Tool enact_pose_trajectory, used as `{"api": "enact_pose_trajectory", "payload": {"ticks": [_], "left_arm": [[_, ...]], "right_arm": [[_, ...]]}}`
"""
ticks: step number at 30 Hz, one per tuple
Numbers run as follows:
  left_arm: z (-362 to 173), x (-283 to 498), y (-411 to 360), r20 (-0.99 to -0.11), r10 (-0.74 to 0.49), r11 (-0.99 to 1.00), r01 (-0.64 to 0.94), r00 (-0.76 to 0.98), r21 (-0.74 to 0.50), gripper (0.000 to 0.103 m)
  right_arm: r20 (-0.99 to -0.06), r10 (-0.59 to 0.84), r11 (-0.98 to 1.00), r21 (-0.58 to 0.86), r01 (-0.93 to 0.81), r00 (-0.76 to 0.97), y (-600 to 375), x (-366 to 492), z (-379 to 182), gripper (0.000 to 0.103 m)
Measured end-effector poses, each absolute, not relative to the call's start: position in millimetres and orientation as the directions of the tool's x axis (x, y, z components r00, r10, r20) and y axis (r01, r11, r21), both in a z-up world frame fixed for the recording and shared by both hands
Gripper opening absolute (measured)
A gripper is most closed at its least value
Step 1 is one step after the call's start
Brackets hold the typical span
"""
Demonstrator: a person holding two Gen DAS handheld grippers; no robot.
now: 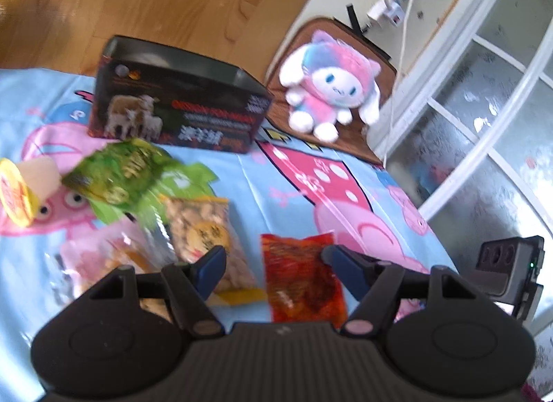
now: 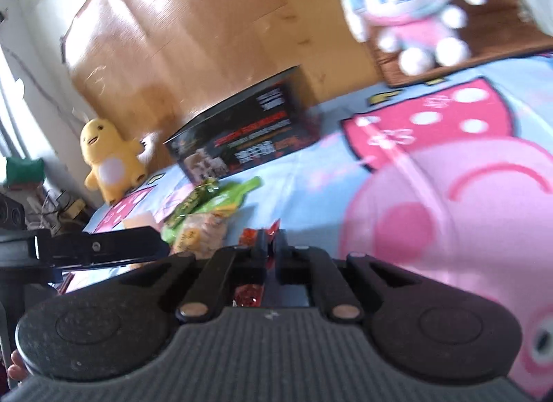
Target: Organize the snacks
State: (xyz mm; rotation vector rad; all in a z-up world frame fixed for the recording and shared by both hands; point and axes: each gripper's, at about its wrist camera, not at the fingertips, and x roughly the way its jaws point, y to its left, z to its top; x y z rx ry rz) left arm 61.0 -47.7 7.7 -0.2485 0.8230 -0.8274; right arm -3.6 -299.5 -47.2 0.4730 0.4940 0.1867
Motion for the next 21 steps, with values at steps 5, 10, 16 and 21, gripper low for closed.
{"api": "enact_pose_trajectory", "payload": {"ticks": [5, 10, 16, 21], "left_arm": [[4, 52, -73, -0.569, -0.752, 0.635, 0.6, 0.334, -0.486, 0.069], [-4, 44, -106, -0.61, -0.748, 0.606, 0.644, 0.26, -0.468, 0.075], [-12, 38, -122, -0.618, -0.752, 0.588, 0.655, 0.228, -0.474, 0.081], [-15, 35, -123, -0.593, -0.778, 0.567, 0.641, 0.209, -0.518, 0.073]], "right_arm": [[-0.385, 0.243, 0.857, 0.515, -0.011, 0.891, -321, -33, -51, 0.006], [-0.407, 0.216, 0.803, 0.591, 0.075, 0.888, -345, -38, -69, 0.006], [-0.353, 0.336, 0.689, 0.724, 0.027, 0.873, -361, -50, -80, 0.011], [-0.344, 0.357, 0.728, 0.685, -0.028, 0.868, -348, -54, -79, 0.014]]}}
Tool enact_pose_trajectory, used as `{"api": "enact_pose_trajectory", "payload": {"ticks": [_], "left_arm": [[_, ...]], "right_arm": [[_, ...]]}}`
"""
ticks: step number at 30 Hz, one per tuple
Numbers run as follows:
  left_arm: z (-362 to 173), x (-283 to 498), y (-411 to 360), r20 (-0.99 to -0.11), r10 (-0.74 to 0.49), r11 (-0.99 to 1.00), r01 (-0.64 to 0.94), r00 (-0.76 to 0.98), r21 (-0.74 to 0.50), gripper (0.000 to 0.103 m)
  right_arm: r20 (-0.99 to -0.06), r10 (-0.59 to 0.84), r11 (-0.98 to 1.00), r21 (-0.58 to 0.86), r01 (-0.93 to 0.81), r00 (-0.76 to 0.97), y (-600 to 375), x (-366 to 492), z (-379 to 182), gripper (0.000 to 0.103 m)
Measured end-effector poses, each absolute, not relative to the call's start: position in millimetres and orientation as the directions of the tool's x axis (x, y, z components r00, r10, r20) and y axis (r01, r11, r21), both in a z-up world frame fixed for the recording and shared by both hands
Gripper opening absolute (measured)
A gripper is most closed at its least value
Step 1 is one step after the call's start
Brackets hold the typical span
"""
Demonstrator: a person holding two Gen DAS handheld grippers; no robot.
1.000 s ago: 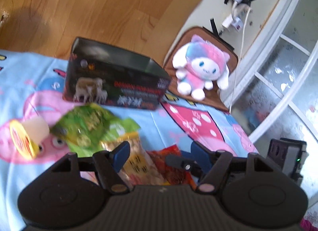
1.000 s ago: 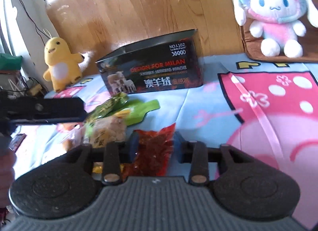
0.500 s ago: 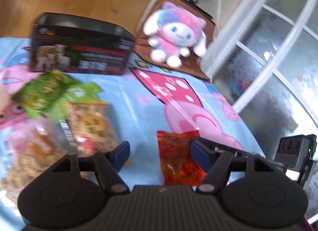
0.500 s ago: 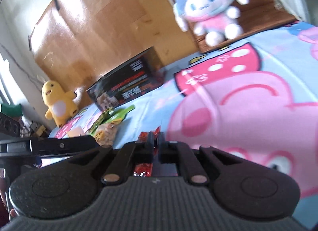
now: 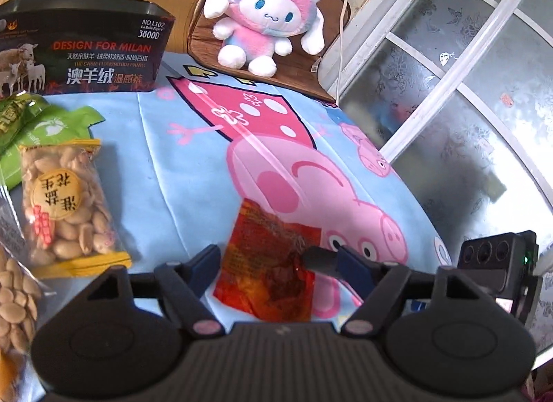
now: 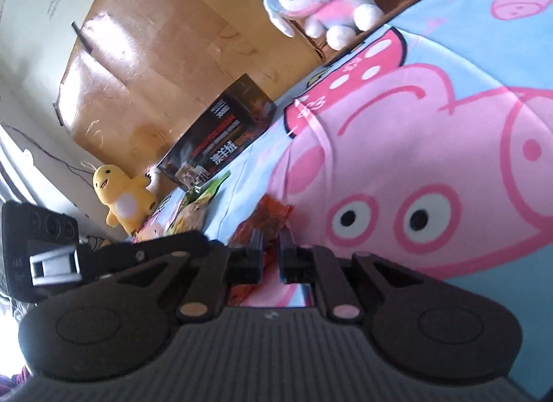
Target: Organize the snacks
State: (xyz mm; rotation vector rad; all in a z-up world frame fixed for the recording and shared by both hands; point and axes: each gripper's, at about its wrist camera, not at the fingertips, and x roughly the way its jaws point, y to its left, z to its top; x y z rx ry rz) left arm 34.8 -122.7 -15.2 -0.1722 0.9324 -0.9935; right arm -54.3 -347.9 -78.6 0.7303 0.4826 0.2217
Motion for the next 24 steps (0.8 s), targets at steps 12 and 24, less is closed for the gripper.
{"api": "enact_pose_trajectory", "payload": {"ticks": [12, 24], "left_arm": [[8, 61, -90, -0.507, -0.823, 0.553, 0.562, 0.255, -0.615, 0.046], [76, 140, -52, -0.392, -0.799, 0.6, 0.568, 0.456, -0.562, 0.046]], "right_arm": [[-0.256, 0.446, 0.691, 0.708, -0.148, 0.858, -329, -18, -51, 0.013], [-0.155, 0.535, 0.656, 0.696, -0.292, 0.831, -305, 95, 17, 0.012]]}}
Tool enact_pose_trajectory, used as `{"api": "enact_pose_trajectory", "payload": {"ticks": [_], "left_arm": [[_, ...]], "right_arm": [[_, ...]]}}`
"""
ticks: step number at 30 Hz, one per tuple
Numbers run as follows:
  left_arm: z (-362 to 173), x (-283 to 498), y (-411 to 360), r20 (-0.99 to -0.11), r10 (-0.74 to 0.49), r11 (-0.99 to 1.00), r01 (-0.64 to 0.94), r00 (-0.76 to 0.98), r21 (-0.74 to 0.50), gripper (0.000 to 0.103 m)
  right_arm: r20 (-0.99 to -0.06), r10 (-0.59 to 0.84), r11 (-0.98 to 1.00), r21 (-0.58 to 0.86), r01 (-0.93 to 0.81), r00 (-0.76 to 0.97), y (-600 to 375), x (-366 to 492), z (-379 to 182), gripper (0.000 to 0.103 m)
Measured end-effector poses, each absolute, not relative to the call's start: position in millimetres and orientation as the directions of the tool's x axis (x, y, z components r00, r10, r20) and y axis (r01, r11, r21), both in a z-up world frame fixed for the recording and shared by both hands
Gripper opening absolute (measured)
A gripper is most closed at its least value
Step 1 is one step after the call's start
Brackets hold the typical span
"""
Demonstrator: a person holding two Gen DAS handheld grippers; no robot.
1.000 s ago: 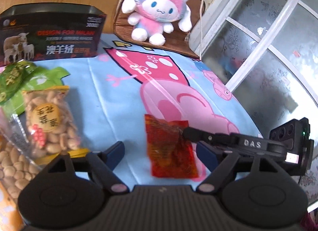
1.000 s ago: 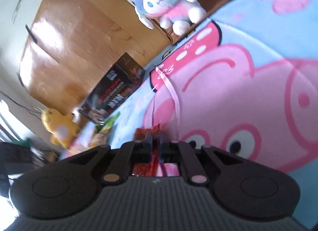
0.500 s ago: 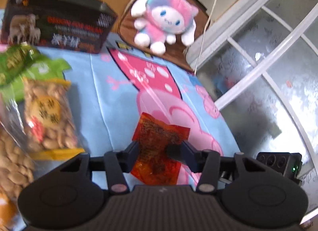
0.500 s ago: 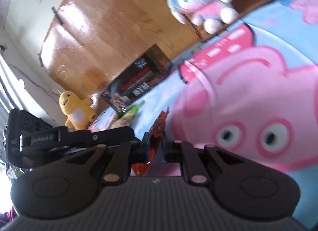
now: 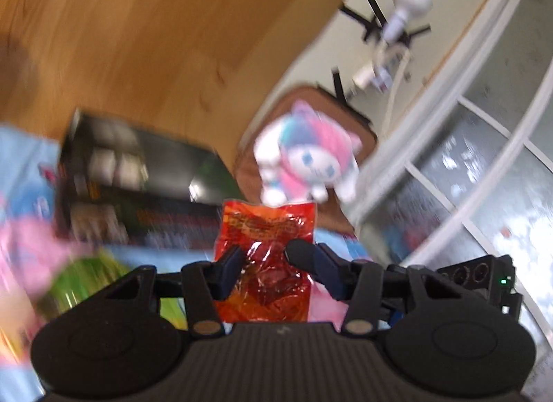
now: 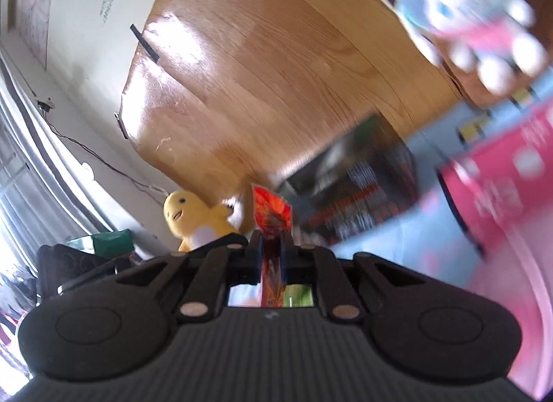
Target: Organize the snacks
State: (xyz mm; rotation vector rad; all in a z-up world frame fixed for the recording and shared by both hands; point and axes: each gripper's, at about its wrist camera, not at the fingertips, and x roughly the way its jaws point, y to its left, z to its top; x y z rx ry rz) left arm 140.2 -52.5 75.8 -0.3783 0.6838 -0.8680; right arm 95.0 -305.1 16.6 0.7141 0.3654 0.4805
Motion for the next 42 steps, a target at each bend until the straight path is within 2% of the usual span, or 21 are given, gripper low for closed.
{"api": "enact_pose_trajectory", "payload": {"ticks": [6, 9, 13, 15, 16, 19, 22, 27, 29, 31, 36, 38, 42], "left_arm": [[87, 219, -63, -0.385, -0.773, 0.632, 0.556, 0.504, -0.54, 0.046], [74, 247, -72, -0.403, -0.764, 0.642, 0.528, 0.504, -0.556, 0.046], [47, 267, -83, -0.458, -0.739, 0.672, 0.487, 0.494, -0.558, 0.047], [38, 265, -84, -0.478, -0.735, 0.676, 0.473, 0.481, -0.564, 0.047], [36, 262, -81, -0.478, -0.737, 0.674, 0.473, 0.477, -0.568, 0.047], [40, 244, -69, -0.463, -0.743, 0.668, 0.491, 0.484, -0.559, 0.05], [50, 214, -42, -0.426, -0.759, 0.649, 0.52, 0.492, -0.556, 0.051], [43, 165, 16, -0.4, -0.73, 0.673, 0.484, 0.554, -0.559, 0.058], [33, 156, 34, -0.419, -0.7, 0.699, 0.435, 0.579, -0.567, 0.058], [23, 154, 48, -0.453, -0.662, 0.728, 0.368, 0.597, -0.578, 0.058], [2, 161, 72, -0.536, -0.549, 0.806, 0.236, 0.642, -0.542, 0.058], [-4, 163, 85, -0.534, -0.55, 0.795, 0.207, 0.643, -0.57, 0.058], [-14, 162, 98, -0.54, -0.558, 0.787, 0.195, 0.63, -0.585, 0.058]], "right_arm": [[-0.173, 0.459, 0.752, 0.597, -0.278, 0.871, -298, 168, 40, 0.012], [-0.211, 0.411, 0.801, 0.549, -0.24, 0.887, -299, 196, 37, 0.012], [-0.282, 0.3, 0.901, 0.396, -0.174, 0.912, -289, 209, 23, 0.016], [-0.301, 0.203, 0.94, 0.325, -0.1, 0.932, -286, 203, 19, 0.042], [-0.281, 0.163, 0.947, 0.315, -0.07, 0.946, -287, 196, 19, 0.056], [-0.218, 0.14, 0.937, 0.343, -0.059, 0.966, -298, 163, 22, 0.056], [-0.194, 0.232, 0.905, 0.404, -0.138, 0.953, -304, 124, 17, 0.056], [-0.328, 0.444, 0.834, 0.491, -0.251, 0.834, -287, 98, -20, 0.056], [-0.389, 0.464, 0.848, 0.453, -0.273, 0.796, -266, 106, -27, 0.056], [-0.411, 0.47, 0.861, 0.408, -0.304, 0.781, -247, 118, -26, 0.056], [-0.492, 0.484, 0.863, 0.405, -0.302, 0.724, -217, 177, -24, 0.056], [-0.549, 0.532, 0.839, 0.445, -0.313, 0.645, -207, 186, -33, 0.053], [-0.538, 0.574, 0.817, 0.428, -0.386, 0.618, -189, 149, -34, 0.037]]}}
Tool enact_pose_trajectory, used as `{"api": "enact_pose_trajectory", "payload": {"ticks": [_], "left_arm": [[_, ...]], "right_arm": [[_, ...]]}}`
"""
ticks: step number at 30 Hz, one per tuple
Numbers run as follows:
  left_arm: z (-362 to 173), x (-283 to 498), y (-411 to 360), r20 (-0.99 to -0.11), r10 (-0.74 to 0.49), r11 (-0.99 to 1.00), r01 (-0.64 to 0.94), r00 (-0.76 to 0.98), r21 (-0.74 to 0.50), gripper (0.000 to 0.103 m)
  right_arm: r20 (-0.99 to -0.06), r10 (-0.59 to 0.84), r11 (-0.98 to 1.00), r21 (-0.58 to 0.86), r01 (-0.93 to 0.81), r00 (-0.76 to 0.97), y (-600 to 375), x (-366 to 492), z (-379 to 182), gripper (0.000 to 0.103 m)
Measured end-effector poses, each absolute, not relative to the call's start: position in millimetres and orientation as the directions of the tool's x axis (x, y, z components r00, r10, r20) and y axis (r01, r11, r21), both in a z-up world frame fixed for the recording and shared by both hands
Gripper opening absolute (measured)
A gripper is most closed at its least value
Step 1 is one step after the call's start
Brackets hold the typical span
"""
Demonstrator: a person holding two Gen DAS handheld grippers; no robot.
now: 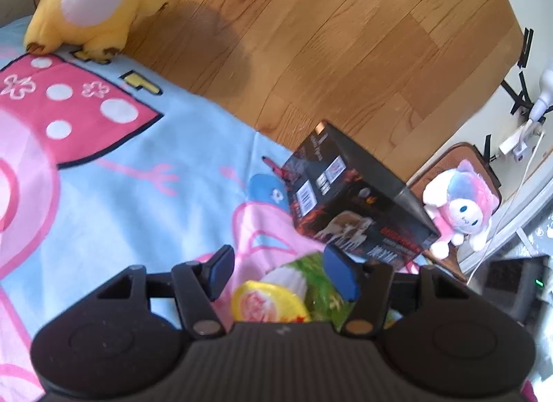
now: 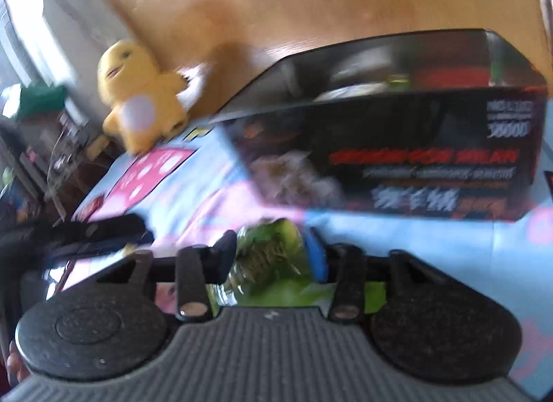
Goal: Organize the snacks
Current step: 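Grasp the yellow jelly cup with the left tool and lift it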
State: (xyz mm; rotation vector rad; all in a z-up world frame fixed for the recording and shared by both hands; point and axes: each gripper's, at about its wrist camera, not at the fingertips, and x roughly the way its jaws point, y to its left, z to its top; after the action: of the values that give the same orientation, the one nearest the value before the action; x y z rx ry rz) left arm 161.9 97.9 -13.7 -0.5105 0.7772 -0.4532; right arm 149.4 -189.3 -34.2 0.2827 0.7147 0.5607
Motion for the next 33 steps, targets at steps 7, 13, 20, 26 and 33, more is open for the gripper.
{"api": "enact_pose_trajectory", "payload": {"ticks": [7, 13, 20, 26, 33], "left_arm": [[-25, 140, 99, -0.534, -0.599, 0.761, 0.216, 0.597, -0.612, 0.056], [-14, 130, 116, -0.489, -0.588, 0.746, 0.199, 0.644, -0.635, 0.063], [-14, 142, 113, -0.483, -0.589, 0.746, 0.207, 0.648, -0.633, 0.065], [-26, 152, 109, -0.501, -0.599, 0.74, 0.194, 0.625, -0.644, 0.063], [-27, 150, 109, -0.506, -0.608, 0.734, 0.189, 0.612, -0.652, 0.045]], "right_arm": [[-0.512, 0.573, 0.819, 0.352, -0.453, 0.639, -172, 75, -29, 0.028], [-0.375, 0.457, 0.881, 0.314, -0.353, 0.807, -188, 56, -4, 0.041], [-0.505, 0.537, 0.83, 0.174, -0.529, 0.676, -119, 77, -15, 0.051], [-0.577, 0.488, 0.839, 0.105, -0.533, 0.655, -85, 111, -26, 0.059], [-0.554, 0.51, 0.842, 0.165, -0.514, 0.658, -97, 117, -32, 0.049]]}}
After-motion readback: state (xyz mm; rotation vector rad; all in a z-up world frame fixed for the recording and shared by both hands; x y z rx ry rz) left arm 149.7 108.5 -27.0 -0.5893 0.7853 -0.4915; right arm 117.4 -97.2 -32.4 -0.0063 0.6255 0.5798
